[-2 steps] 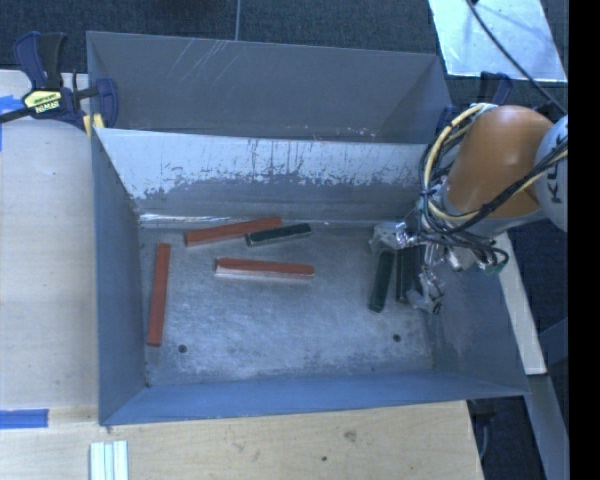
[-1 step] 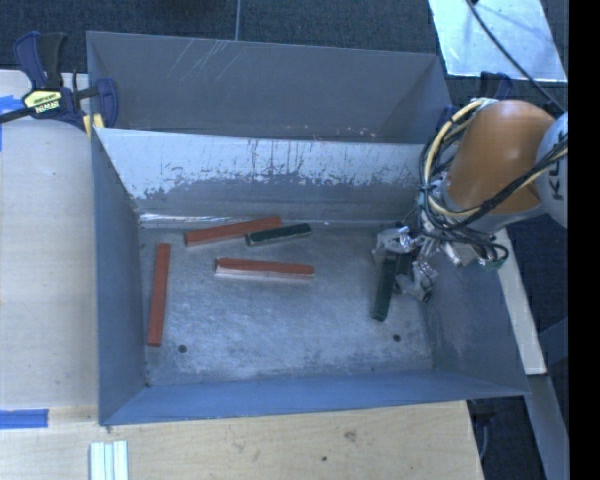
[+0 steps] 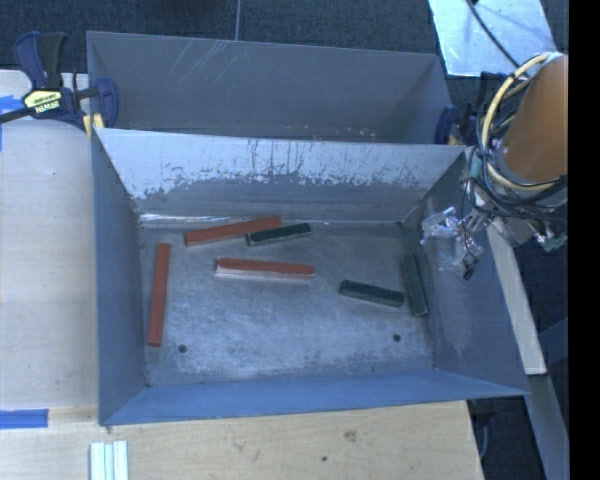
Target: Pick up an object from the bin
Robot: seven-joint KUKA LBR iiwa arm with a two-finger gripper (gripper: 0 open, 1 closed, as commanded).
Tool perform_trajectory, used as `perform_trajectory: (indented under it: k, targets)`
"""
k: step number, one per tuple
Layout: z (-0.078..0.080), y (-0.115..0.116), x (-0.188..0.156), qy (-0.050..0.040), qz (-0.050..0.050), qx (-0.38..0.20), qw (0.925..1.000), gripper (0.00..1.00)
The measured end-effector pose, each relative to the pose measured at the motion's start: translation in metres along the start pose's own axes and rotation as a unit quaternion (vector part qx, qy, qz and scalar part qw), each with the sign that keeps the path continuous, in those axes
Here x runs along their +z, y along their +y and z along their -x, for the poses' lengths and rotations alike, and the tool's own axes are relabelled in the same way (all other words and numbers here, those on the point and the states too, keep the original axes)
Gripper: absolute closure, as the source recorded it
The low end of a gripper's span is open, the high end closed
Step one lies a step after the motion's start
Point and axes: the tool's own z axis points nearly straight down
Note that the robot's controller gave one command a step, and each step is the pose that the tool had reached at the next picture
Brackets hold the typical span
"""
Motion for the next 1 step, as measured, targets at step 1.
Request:
perform_trajectory:
  k: [1]
  targets:
    - [-0.0009,0.0007,0.0052,0.0028,0.003,0.001,1.0000,0.00]
